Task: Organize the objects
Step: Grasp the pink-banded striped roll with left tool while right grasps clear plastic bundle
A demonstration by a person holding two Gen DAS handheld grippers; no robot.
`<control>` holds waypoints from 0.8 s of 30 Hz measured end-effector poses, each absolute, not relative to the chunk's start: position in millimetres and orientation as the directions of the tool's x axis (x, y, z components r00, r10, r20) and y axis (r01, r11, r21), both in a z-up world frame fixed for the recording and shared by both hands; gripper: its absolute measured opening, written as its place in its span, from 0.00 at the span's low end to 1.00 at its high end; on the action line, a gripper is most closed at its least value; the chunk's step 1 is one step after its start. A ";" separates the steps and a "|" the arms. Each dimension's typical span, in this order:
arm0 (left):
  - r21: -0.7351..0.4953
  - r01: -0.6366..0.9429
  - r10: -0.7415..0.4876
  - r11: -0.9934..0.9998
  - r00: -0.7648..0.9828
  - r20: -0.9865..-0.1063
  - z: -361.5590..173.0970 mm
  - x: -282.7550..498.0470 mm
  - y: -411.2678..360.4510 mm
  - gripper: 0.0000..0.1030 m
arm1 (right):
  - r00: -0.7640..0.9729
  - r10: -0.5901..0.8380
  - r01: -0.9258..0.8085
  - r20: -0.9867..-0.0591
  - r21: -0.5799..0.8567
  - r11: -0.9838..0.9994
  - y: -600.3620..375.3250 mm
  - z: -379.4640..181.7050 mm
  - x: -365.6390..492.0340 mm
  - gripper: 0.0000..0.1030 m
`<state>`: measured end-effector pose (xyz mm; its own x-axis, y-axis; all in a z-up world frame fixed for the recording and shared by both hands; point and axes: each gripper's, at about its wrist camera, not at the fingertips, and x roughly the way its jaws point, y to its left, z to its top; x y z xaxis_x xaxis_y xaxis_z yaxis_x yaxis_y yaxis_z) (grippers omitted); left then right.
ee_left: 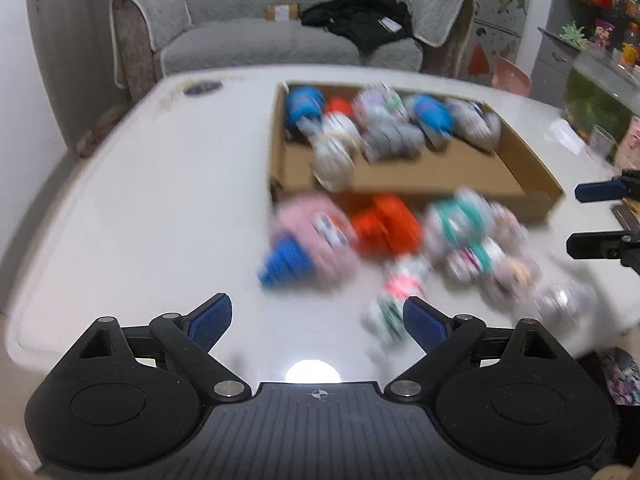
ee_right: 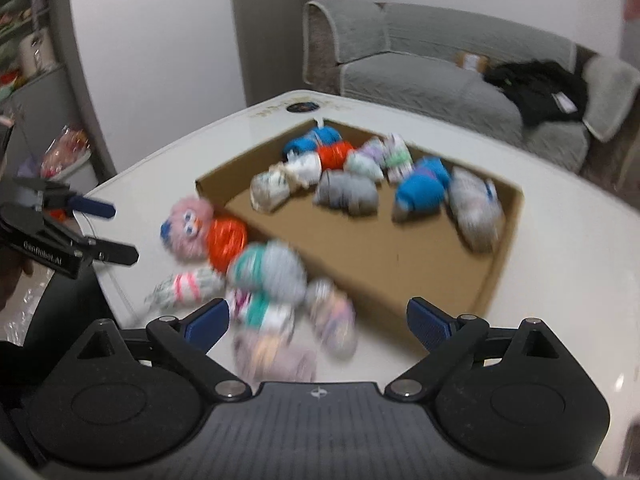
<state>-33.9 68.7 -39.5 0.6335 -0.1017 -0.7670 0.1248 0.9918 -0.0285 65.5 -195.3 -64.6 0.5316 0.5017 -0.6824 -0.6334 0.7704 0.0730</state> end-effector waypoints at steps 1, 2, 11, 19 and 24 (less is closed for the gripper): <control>-0.039 0.136 -0.116 0.990 0.629 -0.769 -42.6 -37.7 65.3 0.92 | 0.534 0.499 -0.622 -0.682 0.083 0.778 -199.7 -70.5 57.3 0.92; -0.043 0.151 -0.129 0.988 0.629 -0.767 -45.5 -40.5 60.2 0.92 | 0.536 0.497 -0.613 -0.682 0.090 0.785 -202.8 -74.6 51.2 0.92; 0.073 0.266 -0.122 0.961 0.648 -0.752 -70.5 -30.5 15.5 0.91 | 0.526 0.488 -0.648 -0.696 0.043 0.760 -193.0 -103.4 23.2 0.87; 0.103 0.328 -0.143 0.939 0.644 -0.751 -84.2 -16.2 0.7 0.88 | 0.504 0.502 -0.656 -0.703 0.065 0.752 -196.8 -122.6 25.3 0.70; 0.070 0.363 -0.193 0.929 0.637 -0.746 -85.3 -9.1 2.1 0.79 | 0.488 0.535 -0.678 -0.690 0.086 0.730 -200.3 -124.9 25.3 0.51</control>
